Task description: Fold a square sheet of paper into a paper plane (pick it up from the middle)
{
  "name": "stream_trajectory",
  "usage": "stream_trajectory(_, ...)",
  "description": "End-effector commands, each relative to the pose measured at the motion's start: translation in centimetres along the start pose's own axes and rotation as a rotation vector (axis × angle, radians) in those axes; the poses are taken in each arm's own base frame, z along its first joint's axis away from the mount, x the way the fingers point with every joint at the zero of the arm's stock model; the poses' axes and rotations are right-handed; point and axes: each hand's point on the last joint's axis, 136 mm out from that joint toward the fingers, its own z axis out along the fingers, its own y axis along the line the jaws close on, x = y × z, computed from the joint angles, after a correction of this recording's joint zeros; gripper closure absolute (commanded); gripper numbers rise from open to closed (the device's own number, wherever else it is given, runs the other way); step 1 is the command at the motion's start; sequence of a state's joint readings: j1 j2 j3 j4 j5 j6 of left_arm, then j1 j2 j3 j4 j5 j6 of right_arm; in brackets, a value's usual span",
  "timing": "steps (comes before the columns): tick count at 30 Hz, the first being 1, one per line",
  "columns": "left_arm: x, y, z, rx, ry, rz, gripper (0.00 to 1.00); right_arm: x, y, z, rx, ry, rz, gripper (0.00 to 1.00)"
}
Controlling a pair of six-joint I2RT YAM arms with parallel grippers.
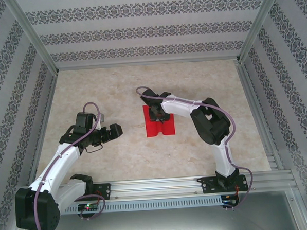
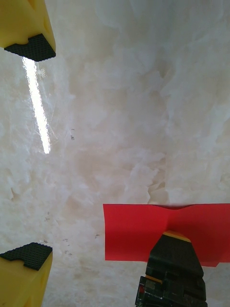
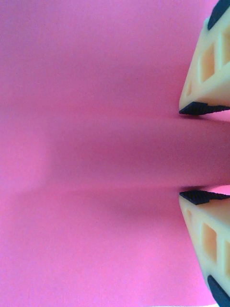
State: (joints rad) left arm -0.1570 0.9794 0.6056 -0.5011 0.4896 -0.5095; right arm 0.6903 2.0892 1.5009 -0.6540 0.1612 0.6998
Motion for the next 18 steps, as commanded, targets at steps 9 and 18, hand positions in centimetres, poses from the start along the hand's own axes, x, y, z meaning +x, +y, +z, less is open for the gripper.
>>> stream_trajectory(9,-0.3,-0.3,-0.3,0.009,-0.022,0.000,0.00,-0.6,1.8,-3.1,-0.094,-0.045,-0.033,0.71)
stream_trajectory(18,-1.1,-1.4,-2.2,0.010,-0.058,0.018,0.00,-1.9,6.1,-8.7,-0.362,-0.098,0.004,0.76)
